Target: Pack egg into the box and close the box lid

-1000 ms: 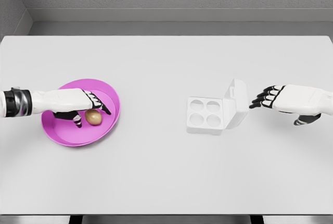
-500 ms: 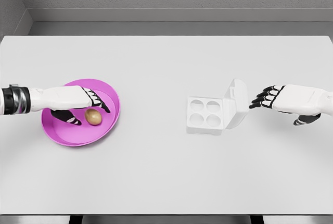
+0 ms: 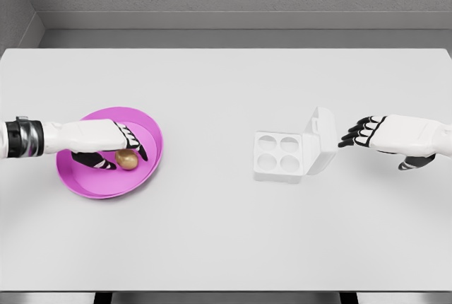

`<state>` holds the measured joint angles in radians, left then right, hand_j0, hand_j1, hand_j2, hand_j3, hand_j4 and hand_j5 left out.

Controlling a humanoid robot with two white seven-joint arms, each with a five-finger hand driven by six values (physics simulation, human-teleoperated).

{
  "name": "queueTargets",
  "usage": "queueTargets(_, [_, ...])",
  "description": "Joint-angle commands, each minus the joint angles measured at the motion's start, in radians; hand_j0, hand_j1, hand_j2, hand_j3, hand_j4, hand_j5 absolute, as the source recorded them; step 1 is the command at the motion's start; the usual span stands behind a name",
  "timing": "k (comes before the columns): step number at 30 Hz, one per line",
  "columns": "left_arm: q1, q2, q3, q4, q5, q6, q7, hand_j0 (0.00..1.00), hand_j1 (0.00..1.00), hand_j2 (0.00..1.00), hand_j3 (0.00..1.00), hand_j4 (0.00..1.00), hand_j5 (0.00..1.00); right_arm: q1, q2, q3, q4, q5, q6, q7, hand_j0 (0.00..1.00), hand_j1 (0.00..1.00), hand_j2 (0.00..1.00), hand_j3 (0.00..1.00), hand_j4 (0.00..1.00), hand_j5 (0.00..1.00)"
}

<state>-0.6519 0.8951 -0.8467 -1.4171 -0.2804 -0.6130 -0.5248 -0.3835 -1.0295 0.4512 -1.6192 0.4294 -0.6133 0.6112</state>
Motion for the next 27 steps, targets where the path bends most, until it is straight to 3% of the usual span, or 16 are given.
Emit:
queueTargets(1, [0.0, 0.001, 0.0, 0.0, 0.006, 0.002, 0.0, 0.72, 0.72, 0.72, 0.72, 0.72, 0.72, 0.0, -0.001, 0.0, -0.001, -0.004, 0.002, 0.0, 1.0, 1.0, 1.0, 1.0, 1.0, 1.0])
queueTargets(7, [0.0, 0.001, -0.009, -0.002, 0.006, 0.002, 0.0, 0.67, 0.67, 0.67, 0.67, 0.67, 0.67, 0.0, -0.001, 0.0, -0.001, -0.004, 0.002, 0.0, 1.0, 1.0, 1.0, 1.0, 1.0, 1.0])
queueTargets(19, [-0.002, -0.001, -0.023, -0.002, 0.006, 0.002, 0.0, 0.67, 0.67, 0.67, 0.67, 0.67, 0.67, 0.0, 0.0, 0.001, -0.001, -0.004, 0.002, 0.0, 1.0, 1.0, 1.0, 1.0, 1.0, 1.0])
queueTargets(27, [0.0, -0.005, -0.025, -0.002, 0.006, 0.002, -0.021, 0.48, 0.48, 0.48, 0.48, 0.48, 0.48, 0.0, 0.0, 0.007, -0.001, -0.004, 0.002, 0.0, 1.0, 1.0, 1.0, 1.0, 1.0, 1.0])
